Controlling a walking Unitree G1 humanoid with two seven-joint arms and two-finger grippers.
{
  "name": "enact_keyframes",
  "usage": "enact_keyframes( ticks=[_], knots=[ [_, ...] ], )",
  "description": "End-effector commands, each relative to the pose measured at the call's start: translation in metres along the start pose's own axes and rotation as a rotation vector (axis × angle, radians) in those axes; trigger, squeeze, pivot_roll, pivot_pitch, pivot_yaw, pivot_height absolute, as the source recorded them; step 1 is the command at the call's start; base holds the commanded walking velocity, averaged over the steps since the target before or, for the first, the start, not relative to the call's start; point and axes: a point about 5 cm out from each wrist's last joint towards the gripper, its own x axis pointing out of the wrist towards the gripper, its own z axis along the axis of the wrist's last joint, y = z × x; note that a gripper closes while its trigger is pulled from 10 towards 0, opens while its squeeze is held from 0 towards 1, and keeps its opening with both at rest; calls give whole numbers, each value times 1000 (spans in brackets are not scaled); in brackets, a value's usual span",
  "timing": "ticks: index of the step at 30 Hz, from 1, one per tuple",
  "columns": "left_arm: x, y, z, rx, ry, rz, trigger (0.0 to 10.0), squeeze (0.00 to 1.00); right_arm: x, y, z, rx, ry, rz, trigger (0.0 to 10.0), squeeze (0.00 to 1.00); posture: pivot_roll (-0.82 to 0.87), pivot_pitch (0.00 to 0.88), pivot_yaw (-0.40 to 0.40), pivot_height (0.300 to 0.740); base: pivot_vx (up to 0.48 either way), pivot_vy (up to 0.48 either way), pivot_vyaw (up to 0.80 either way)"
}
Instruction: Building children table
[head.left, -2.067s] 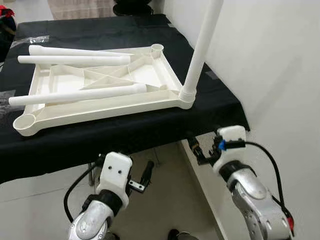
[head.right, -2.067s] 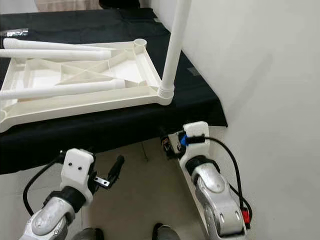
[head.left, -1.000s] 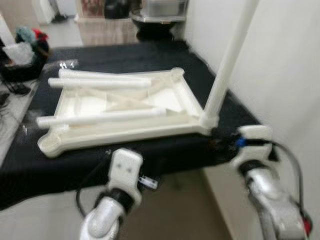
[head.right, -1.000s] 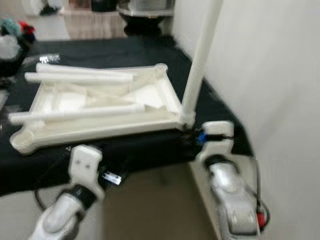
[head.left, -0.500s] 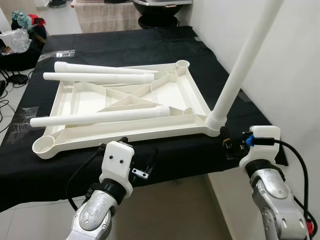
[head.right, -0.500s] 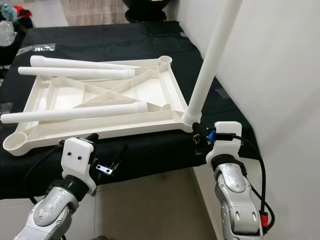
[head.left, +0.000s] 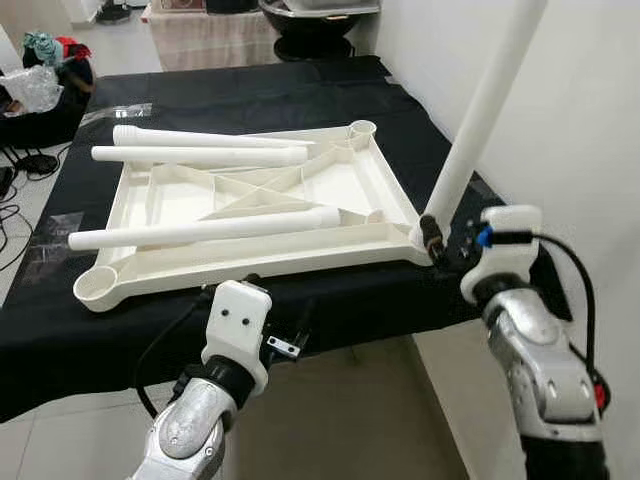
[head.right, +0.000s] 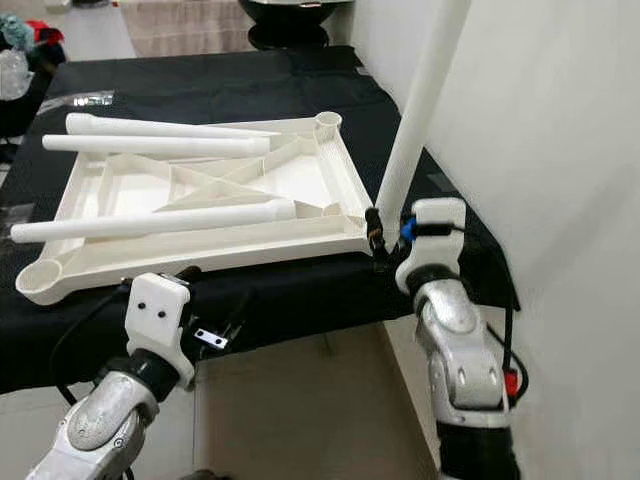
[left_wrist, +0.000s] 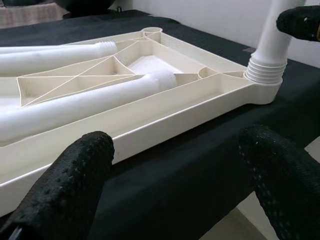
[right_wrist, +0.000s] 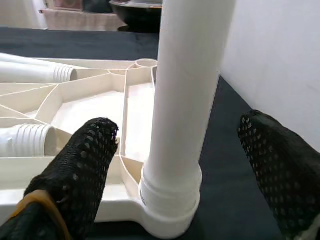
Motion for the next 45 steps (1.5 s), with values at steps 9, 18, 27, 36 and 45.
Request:
enact_keyframes(
  ticks=[9,18,27,36,45],
  knots=[
    [-3,0,2,-1,2,-1,10000,0,7,-43,1,-1,14,-39,10000,349,58,179,-56,740,0,0,0],
    [-3,-1,3,-1,-2,-1,10000,0,13,-41,6,41,-25,25,10000,1000,61,178,-56,740,0,0,0],
    [-3,-1,4,4,-4,-3,10000,0,18,-19,4,119,-5,242,10000,0,68,165,-54,740,0,0,0],
    [-2,-1,4,7,-7,-5,10000,0,36,-22,18,105,-51,219,10000,0,72,159,-55,740,0,0,0],
    [-2,-1,5,10,-10,-6,10000,0,48,-23,23,129,-63,249,10000,0,75,160,-59,740,0,0,0]
  ],
)
